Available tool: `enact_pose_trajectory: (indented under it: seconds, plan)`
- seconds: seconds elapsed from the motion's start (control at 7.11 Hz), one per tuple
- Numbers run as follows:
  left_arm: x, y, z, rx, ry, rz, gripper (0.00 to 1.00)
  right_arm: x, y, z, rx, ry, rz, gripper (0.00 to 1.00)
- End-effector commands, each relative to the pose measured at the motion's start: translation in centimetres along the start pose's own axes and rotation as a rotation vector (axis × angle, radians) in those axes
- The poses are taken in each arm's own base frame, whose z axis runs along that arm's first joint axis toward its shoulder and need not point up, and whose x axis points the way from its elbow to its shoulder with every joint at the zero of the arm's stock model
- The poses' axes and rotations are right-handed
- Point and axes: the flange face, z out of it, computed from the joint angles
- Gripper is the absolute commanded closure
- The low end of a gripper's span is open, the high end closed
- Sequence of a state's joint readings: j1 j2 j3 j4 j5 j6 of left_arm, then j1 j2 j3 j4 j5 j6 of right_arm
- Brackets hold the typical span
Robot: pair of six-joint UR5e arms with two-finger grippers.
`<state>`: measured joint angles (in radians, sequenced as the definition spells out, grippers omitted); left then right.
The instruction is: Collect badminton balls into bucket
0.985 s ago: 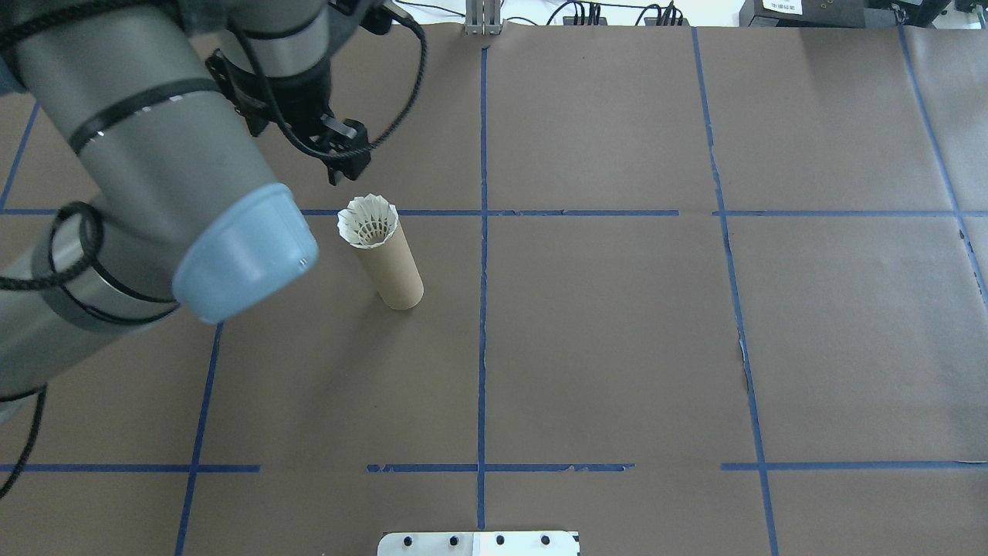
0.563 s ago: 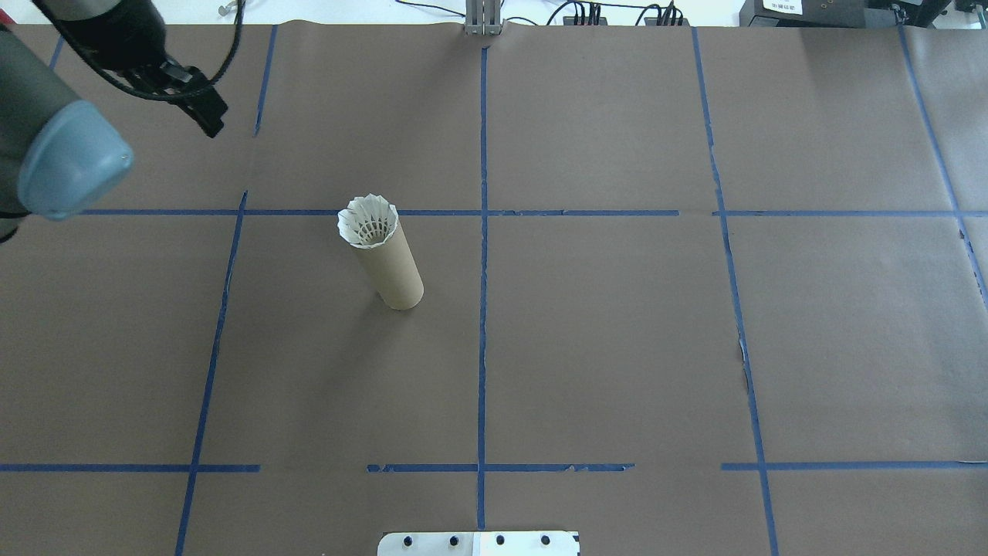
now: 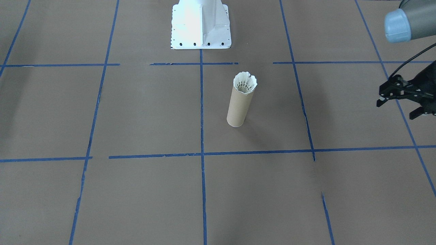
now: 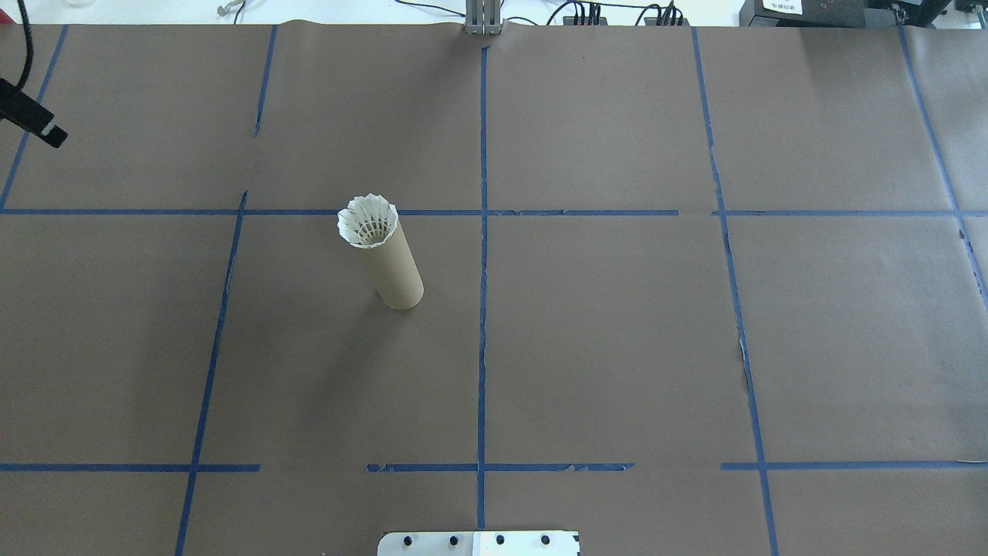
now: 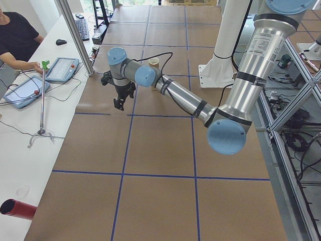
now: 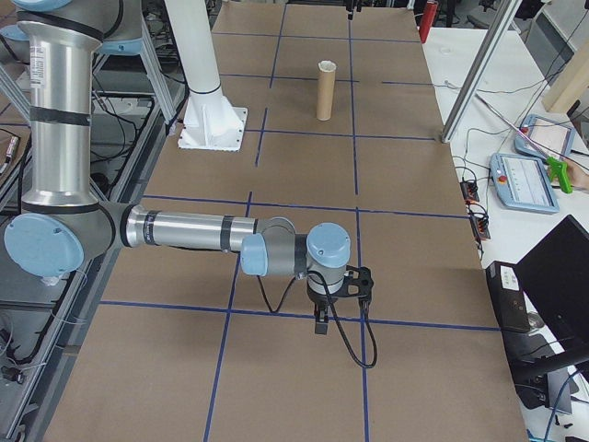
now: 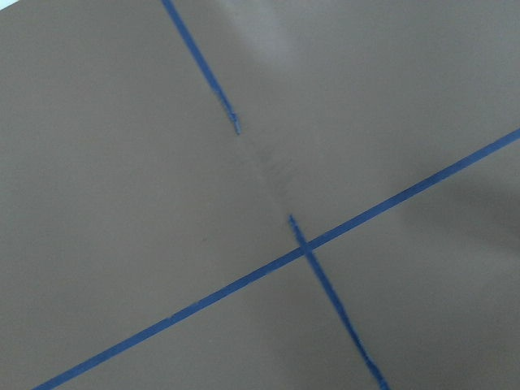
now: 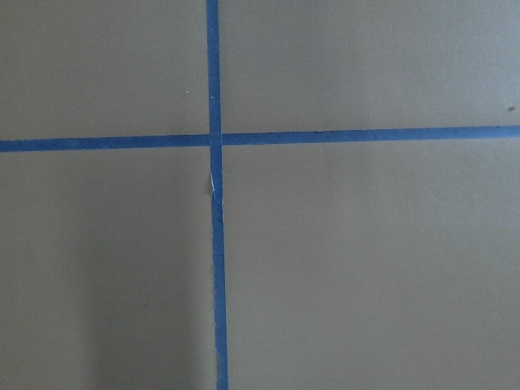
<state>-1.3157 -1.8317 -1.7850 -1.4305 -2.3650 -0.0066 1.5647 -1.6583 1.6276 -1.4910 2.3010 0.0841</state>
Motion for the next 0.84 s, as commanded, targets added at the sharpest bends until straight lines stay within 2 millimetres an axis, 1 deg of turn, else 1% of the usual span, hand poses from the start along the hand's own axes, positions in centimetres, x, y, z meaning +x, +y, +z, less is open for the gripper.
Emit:
enact_pose_trajectory:
  seconds: [0.0, 0.14, 0.28, 0.42, 0.56, 0.7]
  plan:
    - [-11.6, 8.2, -0.3, -0.024, -0.026, -0.09, 0.0, 0.0, 0.0, 0.0, 0.0, 0.0, 0.0, 0.0]
    - [-15.1, 11.2, 1.5, -0.064, -0.022, -0.172, 0.0, 0.0, 0.0, 0.0, 0.0, 0.001, 0.0, 0.0]
    - [-18.2, 12.9, 2.0, -0.064, -0.025, -0.223, 0.0, 0.0, 0.0, 0.0, 0.0, 0.0, 0.0, 0.0]
    - [-19.2, 14.4, 3.0, -0.065, -0.031, -0.228, 0.0, 0.0, 0.0, 0.1, -0.001, 0.0, 0.001, 0.0]
    - [-20.2, 14.9, 4.1, -0.078, -0.029, -0.265, 0.0, 0.0, 0.0, 0.0, 0.0, 0.0, 0.0, 0.0]
    - [-20.5, 14.7, 4.3, -0.066, -0.035, -0.343, 0.0, 0.0, 0.0, 0.0, 0.0, 0.0, 0.0, 0.0]
